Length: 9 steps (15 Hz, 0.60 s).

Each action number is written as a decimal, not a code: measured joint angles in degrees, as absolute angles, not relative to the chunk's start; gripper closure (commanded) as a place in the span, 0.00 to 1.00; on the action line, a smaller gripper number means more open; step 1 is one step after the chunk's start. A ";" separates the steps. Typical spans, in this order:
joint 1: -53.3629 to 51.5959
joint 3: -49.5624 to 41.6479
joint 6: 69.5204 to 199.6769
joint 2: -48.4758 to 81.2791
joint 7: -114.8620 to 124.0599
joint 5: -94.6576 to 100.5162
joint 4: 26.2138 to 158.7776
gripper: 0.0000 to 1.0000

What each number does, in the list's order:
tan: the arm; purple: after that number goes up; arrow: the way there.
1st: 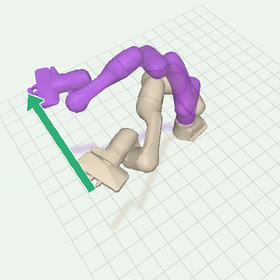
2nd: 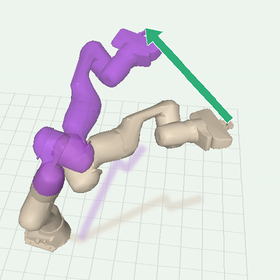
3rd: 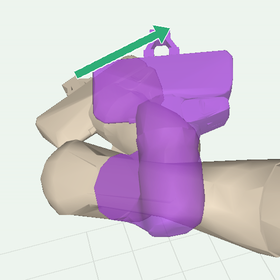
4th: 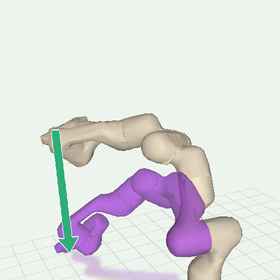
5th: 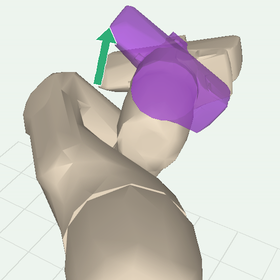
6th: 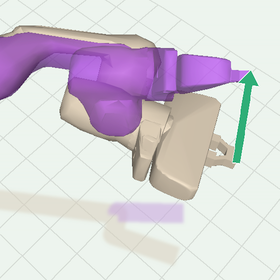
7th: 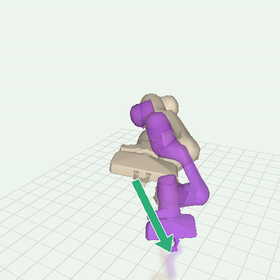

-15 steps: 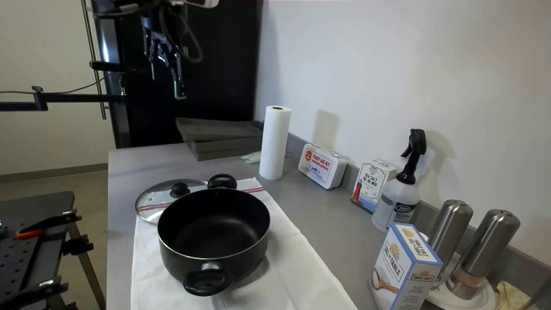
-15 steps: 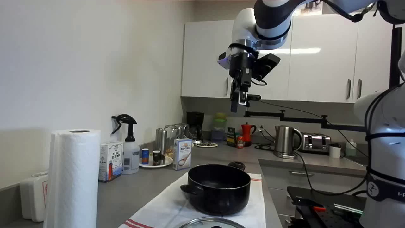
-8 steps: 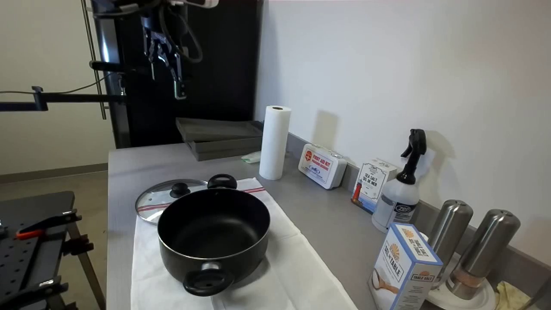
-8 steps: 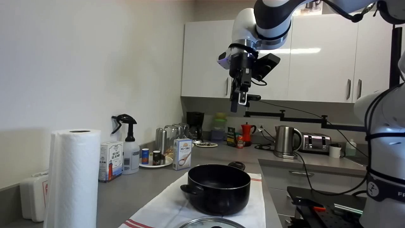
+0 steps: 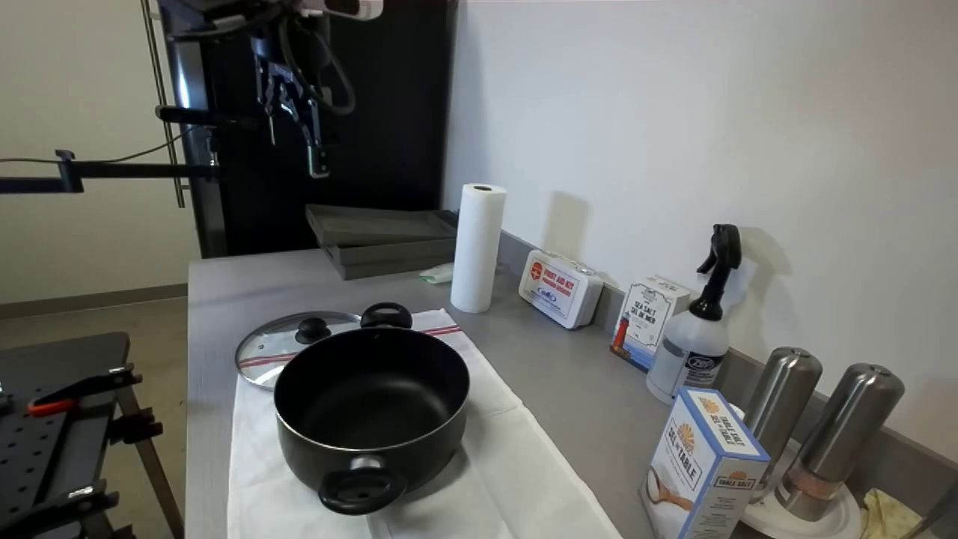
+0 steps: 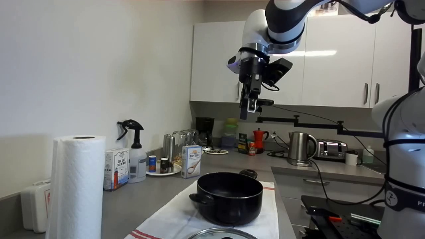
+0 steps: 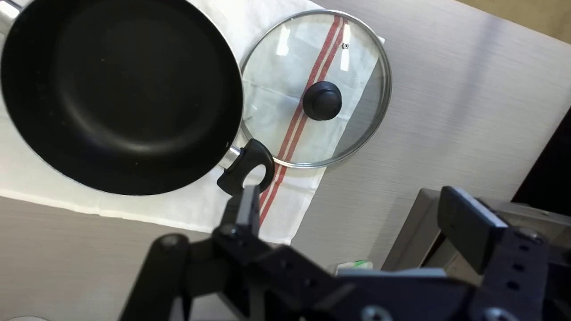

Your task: Put the lid on the pot

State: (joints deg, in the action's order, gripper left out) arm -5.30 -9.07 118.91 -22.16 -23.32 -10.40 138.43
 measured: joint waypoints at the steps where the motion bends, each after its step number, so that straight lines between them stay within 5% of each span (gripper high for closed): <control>1: -5.22 -8.54 120.64 -21.51 -22.70 -10.40 138.91 0.00; 9: -5.31 -1.28 138.02 -13.52 -14.12 -9.57 144.10 0.00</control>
State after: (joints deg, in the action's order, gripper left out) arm -5.31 -1.28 138.02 -13.52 -14.12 -9.57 144.10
